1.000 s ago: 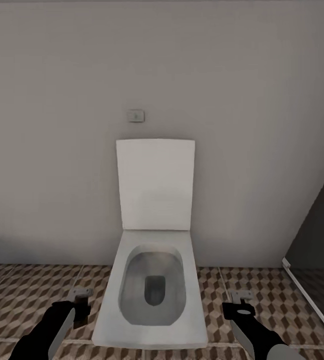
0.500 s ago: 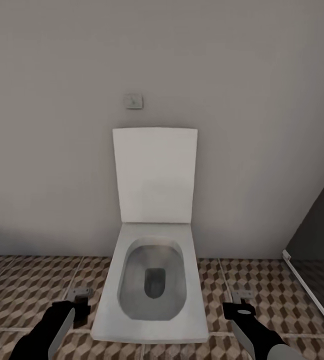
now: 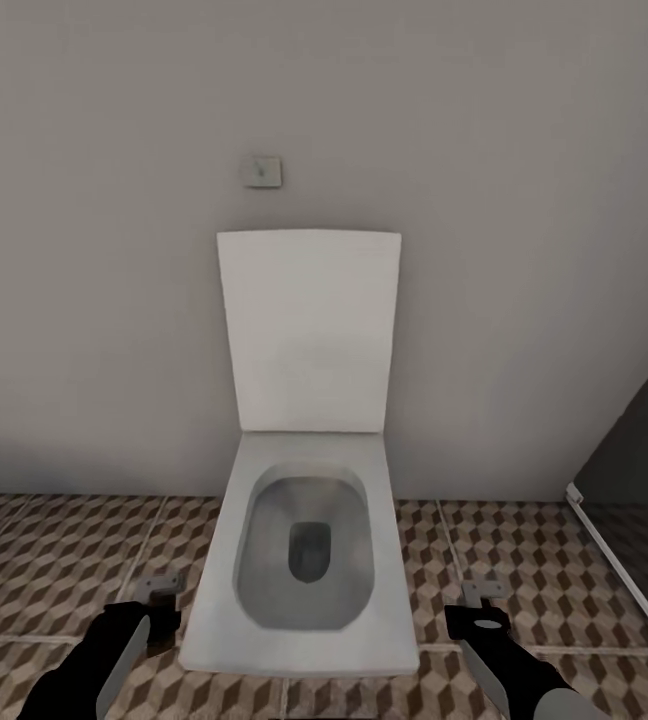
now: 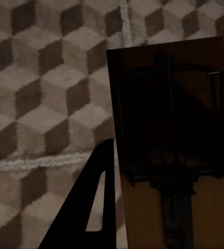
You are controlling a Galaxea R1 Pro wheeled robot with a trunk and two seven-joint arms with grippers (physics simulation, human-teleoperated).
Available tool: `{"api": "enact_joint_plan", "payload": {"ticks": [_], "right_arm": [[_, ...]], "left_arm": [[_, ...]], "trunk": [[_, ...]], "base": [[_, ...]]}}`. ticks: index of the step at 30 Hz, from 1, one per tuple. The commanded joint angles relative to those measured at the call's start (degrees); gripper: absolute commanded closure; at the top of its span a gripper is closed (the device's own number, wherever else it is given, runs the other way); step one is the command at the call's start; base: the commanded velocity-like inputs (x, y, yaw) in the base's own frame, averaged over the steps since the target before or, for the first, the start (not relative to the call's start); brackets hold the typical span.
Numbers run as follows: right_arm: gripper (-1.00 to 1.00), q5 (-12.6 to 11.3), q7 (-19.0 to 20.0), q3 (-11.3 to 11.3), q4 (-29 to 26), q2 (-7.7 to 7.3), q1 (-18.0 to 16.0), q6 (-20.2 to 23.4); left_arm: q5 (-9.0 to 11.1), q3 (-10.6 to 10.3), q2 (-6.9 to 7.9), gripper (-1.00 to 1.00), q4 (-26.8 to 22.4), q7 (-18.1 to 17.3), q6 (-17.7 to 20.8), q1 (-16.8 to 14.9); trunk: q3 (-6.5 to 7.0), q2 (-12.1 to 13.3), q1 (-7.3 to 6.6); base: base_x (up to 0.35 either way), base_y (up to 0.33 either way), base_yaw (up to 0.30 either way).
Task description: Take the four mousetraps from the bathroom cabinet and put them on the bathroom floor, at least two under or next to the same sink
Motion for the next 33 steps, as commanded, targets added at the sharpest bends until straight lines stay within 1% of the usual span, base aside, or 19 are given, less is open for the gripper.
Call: {"api": "enact_joint_plan", "payload": {"ticks": [1,6,15,22,33], "right_arm": [[1.00,-0.35,-0.23,0.46,-0.16,-0.07,-0.02,0.38],[1.00,-0.35,-0.23,0.46,-0.15,-0.09,-0.04,0.38],[1.00,-0.35,-0.23,0.46,-0.16,-0.15,-0.06,0.30],[1.00,-0.35,-0.23,0.46,-0.16,-0.15,-0.09,0.30],[1.00,-0.35,-0.36,0.46,-0.16,-0.14,-0.05,0.28]], "left_arm": [[0.46,-0.19,0.05,1.00,-0.08,0.56,0.23,-0.02],[0.46,-0.19,0.05,1.00,-0.08,0.56,0.21,-0.02],[0.46,-0.15,-0.03,1.00,-0.41,0.56,-0.14,-0.02],[0.46,-0.07,-0.12,1.00,-0.68,0.57,-0.28,-0.02],[0.46,-0.15,-0.26,1.00,-0.26,0.57,-0.49,-0.02]], "trunk": [[-0.28,-0.04,0.01],[-1.39,-0.11,0.14],[-1.39,-0.11,0.14],[-1.39,-0.11,0.14],[-1.39,-0.11,0.14]], "base": [[0.000,0.000,0.000],[0.000,0.000,0.000],[0.000,0.005,0.000],[0.000,0.174,0.000],[0.000,0.019,0.000]]}}
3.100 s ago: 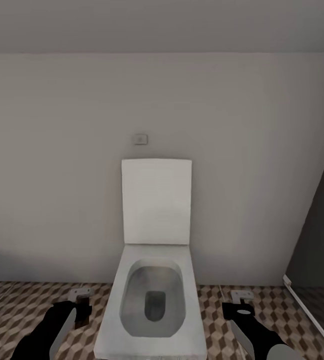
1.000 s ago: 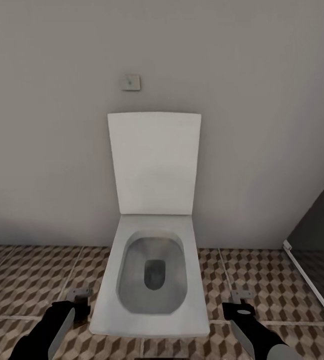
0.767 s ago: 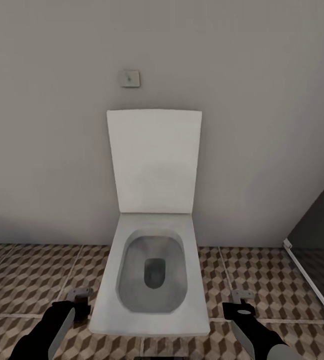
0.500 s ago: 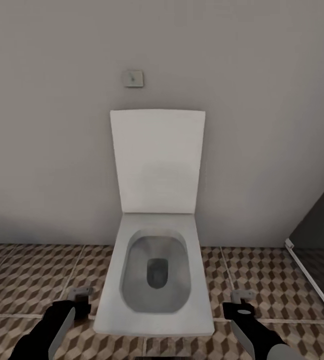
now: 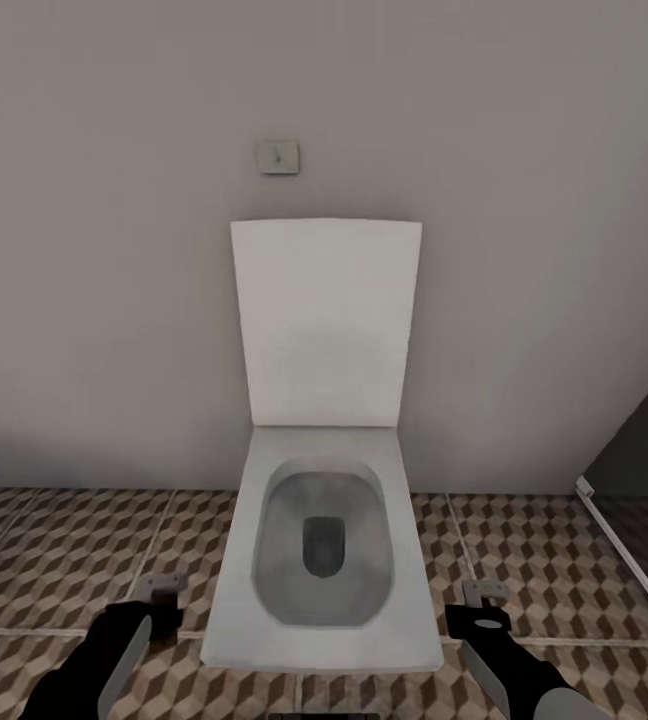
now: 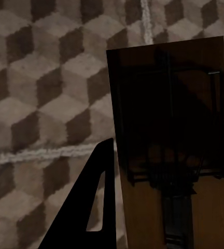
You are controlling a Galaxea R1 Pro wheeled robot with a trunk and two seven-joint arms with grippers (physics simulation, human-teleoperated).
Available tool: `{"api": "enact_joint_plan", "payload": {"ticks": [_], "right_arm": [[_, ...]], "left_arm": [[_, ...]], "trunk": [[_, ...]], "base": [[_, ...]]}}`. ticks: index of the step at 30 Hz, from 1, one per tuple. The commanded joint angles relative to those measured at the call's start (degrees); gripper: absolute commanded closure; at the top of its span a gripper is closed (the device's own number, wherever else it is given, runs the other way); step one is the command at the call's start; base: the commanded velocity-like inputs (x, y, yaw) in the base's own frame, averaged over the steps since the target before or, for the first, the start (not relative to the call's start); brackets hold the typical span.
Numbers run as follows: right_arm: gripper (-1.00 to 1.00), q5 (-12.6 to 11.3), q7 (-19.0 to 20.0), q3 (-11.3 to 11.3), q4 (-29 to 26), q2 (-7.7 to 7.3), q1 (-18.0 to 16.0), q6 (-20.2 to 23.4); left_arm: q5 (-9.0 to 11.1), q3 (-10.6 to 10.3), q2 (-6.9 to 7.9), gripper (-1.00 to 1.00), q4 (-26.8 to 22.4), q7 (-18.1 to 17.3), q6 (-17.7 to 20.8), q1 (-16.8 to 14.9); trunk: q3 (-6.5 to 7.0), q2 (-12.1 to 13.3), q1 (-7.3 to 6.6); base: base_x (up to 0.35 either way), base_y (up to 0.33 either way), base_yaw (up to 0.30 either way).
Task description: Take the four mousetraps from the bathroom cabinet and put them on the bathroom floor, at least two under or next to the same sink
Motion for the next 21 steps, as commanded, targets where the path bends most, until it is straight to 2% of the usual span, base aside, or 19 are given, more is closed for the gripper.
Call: {"api": "enact_joint_plan", "payload": {"ticks": [1,5,8,9,13,16,19,21], "right_arm": [[1.00,-0.36,-0.25,0.46,-0.16,-0.04,-0.03,0.36],[1.00,-0.30,-0.35,0.46,-0.16,-0.19,0.00,0.28],[1.00,-0.29,-0.59,0.32,-0.17,-0.41,-0.03,0.14],[1.00,-0.28,-0.74,0.24,-0.22,-0.47,-0.04,-0.02],[1.00,-0.22,-0.91,0.15,-0.97,-0.38,-0.06,-0.27],[1.00,-0.20,-0.99,0.12,-2.85,-0.34,-0.06,-0.34],[1.00,-0.06,-1.05,0.11,-4.00,-0.25,-0.91,-0.46],[1.00,-0.01,-1.06,0.11,-3.97,-0.19,-1.63,-0.71]], "left_arm": [[0.43,-0.25,0.04,1.00,0.15,0.55,0.08,-0.02],[0.41,-0.35,-0.07,1.00,0.70,0.60,-1.78,-0.02],[0.39,-0.43,-0.26,1.00,0.44,0.56,-5.23,-0.05],[0.24,-0.45,-0.56,1.00,0.49,0.55,-7.09,-0.27],[-1.00,-0.48,-1.74,1.00,2.43,0.51,-10.20,-2.64],[-2.63,-0.49,-2.47,1.00,6.70,0.46,-11.90,-5.22],[-4.08,-0.49,-3.34,1.00,13.93,0.35,-16.36,-8.55],[-4.47,-0.49,-3.62,1.00,16.82,0.29,-18.89,-9.84]], "trunk": [[-0.05,-0.02,-0.01],[-0.05,-0.02,-0.01],[-0.05,-0.02,-0.01],[-0.05,-0.02,-0.01],[-0.05,-0.02,-0.01],[-0.05,-0.02,-0.01],[-0.05,-0.02,-0.01],[-0.05,-0.02,-0.01]], "base": [[0.000,0.001,0.000],[0.000,0.000,0.000],[0.000,0.000,0.000],[0.000,0.000,0.000],[0.000,0.000,0.000],[0.000,0.000,0.000],[0.000,0.000,0.000],[0.000,0.000,0.000]]}}
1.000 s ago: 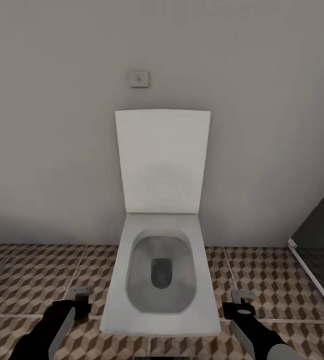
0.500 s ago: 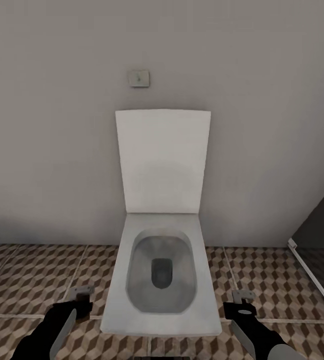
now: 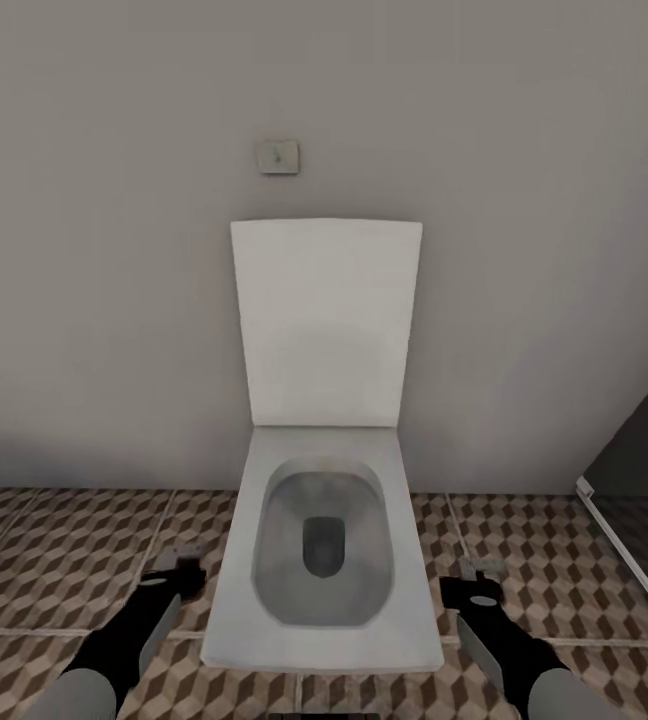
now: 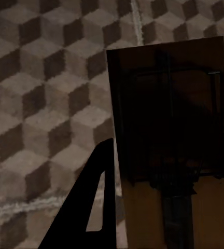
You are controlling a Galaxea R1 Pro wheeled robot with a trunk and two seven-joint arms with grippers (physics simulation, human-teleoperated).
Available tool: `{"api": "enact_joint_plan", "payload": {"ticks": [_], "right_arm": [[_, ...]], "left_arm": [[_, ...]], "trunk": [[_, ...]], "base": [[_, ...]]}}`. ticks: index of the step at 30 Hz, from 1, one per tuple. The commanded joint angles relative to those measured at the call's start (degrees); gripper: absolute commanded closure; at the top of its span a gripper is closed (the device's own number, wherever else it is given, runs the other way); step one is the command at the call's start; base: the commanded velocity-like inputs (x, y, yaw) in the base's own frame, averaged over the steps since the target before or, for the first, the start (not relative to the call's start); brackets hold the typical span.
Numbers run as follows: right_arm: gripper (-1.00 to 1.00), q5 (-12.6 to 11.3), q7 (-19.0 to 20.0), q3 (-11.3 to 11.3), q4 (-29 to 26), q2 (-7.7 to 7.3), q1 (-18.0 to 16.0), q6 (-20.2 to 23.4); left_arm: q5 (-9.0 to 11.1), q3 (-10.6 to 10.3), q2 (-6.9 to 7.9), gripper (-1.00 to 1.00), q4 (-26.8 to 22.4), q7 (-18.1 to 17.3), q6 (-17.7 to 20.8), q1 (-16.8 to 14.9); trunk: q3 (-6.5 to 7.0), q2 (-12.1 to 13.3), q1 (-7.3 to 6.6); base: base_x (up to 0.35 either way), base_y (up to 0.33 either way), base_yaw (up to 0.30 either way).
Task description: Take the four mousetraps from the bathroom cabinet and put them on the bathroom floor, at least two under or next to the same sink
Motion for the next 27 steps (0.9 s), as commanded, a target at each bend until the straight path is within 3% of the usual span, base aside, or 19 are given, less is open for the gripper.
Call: {"api": "enact_joint_plan", "payload": {"ticks": [1,8,18,27], "right_arm": [[1.00,-0.34,-0.28,0.45,0.06,-0.03,-0.64,-0.06],[1.00,-0.19,-0.36,0.48,2.06,-0.12,-1.60,-1.61],[1.00,0.04,-0.51,0.52,1.73,-0.12,-1.71,-1.17],[1.00,-0.02,-3.00,0.45,1.75,0.19,-1.72,-1.19]], "left_arm": [[0.04,-0.22,-0.25,1.00,2.43,0.46,-1.97,-1.26],[-2.50,-0.22,-1.05,1.00,8.07,0.45,-6.07,-4.01],[-3.76,-0.15,-1.47,1.00,7.16,0.53,-6.37,-4.34],[-3.85,-0.15,-1.51,1.00,6.88,0.64,-6.38,-4.35]], "trunk": [[-0.05,-0.02,-0.01],[-0.05,-0.02,-0.01],[-0.05,-0.02,-0.01],[-0.05,-0.02,-0.01]], "base": [[0.000,0.000,0.000],[0.000,0.000,0.000],[0.000,0.000,-0.003],[0.000,0.000,-0.141]]}}
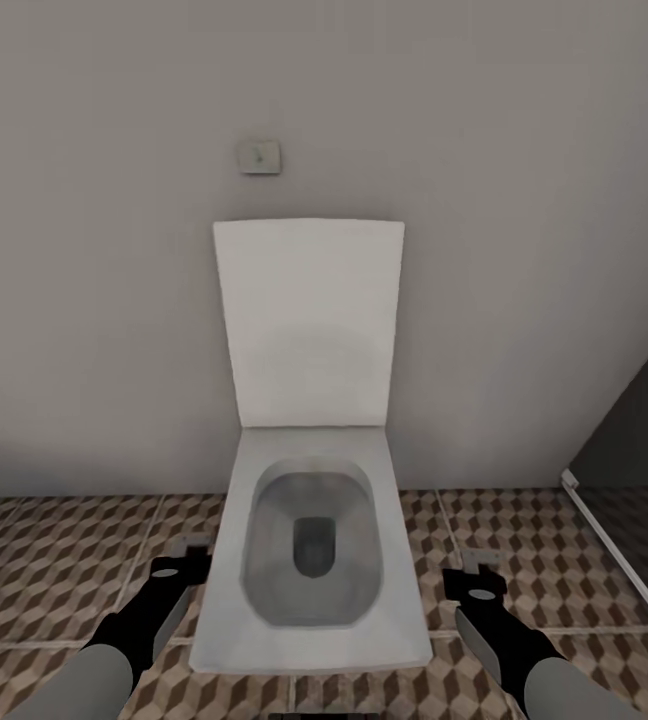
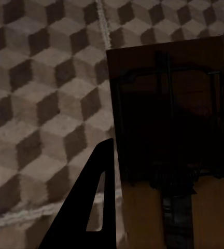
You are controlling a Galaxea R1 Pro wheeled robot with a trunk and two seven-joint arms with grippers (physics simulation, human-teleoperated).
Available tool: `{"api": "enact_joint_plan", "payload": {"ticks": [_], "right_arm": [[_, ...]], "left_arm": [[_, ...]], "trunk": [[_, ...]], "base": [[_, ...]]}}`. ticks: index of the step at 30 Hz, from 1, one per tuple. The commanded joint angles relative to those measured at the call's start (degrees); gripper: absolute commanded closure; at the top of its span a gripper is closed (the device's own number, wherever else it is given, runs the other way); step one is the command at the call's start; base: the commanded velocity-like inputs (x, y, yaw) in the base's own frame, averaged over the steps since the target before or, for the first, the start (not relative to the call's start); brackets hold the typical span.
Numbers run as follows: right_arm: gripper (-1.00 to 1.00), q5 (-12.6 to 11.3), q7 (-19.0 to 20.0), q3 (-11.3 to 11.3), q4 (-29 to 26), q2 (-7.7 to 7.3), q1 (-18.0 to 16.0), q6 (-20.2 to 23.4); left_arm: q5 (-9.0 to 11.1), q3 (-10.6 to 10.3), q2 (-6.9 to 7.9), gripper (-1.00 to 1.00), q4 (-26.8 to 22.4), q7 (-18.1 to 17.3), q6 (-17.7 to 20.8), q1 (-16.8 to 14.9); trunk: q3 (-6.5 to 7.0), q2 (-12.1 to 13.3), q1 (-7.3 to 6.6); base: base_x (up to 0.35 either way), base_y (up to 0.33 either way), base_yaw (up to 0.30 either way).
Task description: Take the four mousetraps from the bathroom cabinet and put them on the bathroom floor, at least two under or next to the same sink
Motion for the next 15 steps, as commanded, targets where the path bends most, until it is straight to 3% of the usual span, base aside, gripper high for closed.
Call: {"api": "enact_joint_plan", "payload": {"ticks": [1,15], "right_arm": [[1.00,-0.33,-0.51,0.46,-0.17,-0.06,-0.02,0.28],[1.00,-0.08,-1.56,0.70,-0.10,-0.06,-0.02,-0.18]], "left_arm": [[0.08,-0.21,0.03,1.00,-0.13,0.40,0.37,0.00],[0.07,-0.27,0.11,1.00,0.51,0.49,0.22,0.00]], "trunk": [[-0.05,-0.02,-0.01],[-0.05,-0.02,-0.01]], "base": [[0.000,0.000,-0.049],[0.000,0.000,-0.010]]}}
